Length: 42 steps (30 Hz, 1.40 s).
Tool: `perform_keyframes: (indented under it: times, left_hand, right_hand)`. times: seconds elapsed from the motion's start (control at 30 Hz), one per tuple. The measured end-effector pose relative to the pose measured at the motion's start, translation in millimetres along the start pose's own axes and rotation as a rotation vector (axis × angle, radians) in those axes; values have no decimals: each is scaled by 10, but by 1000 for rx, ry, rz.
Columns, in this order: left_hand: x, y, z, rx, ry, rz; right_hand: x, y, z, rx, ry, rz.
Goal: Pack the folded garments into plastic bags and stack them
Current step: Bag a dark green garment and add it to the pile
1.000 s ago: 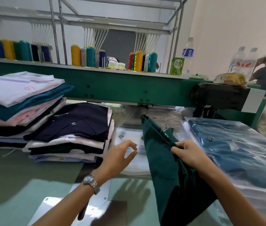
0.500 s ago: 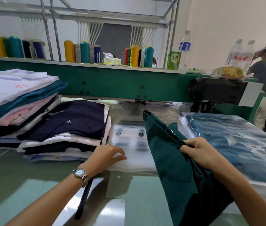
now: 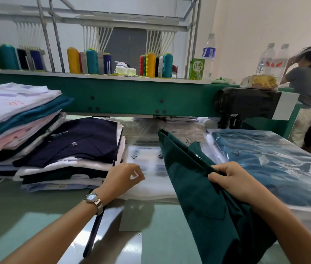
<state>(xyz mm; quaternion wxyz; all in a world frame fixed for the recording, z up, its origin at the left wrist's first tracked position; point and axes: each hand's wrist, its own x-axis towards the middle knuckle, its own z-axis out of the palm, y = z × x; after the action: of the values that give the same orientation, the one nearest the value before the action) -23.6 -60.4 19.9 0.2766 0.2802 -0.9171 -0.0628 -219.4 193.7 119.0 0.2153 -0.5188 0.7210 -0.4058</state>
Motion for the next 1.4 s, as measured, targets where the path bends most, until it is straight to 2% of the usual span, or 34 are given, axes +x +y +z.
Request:
perform_keyframes:
  times: [0.13,0.2,0.27,0.37,0.43,0.5,0.67,0.83,1.0,1.23,1.4]
  left_hand:
    - [26,-14,55,-300,-55,-304]
    - [39,-11,81,-409,-48,-361]
    - [39,16,102,-377,-4,-275]
    - [-6,39,112,-96,93,-6]
    - [-21,33,107,45,87,153]
    - [-11,16,119,103,59,209]
    - [66,-26,173,78,-6,212]
    - [145,-83,165,-181,-42,182]
    - [160,25,1,-310,-96,163]
    - [176,105,-56,-450,-97,131]
    - [164,155,-106,-510,-132,127]
  right_hand:
    - [-44,-32,5,16,-19,-19]
    - [-77,-54,18,41,-44,-22]
    - [-110,-64,38,52,-65,-37]
    - [-163,-39,64,34,-78,-81]
    - [-230,-36,79,55,-96,-95]
    - [-311,-34,87,80,-115,-98]
    - [-465,-6,140,137,-200,-102]
    - [-526,120,159,74,-188,-133]
    - [-501,174,167,5,-204,-143]
    - [-397,227,106,71,-227,-31]
    - [-332,191,92,-72,-213,23]
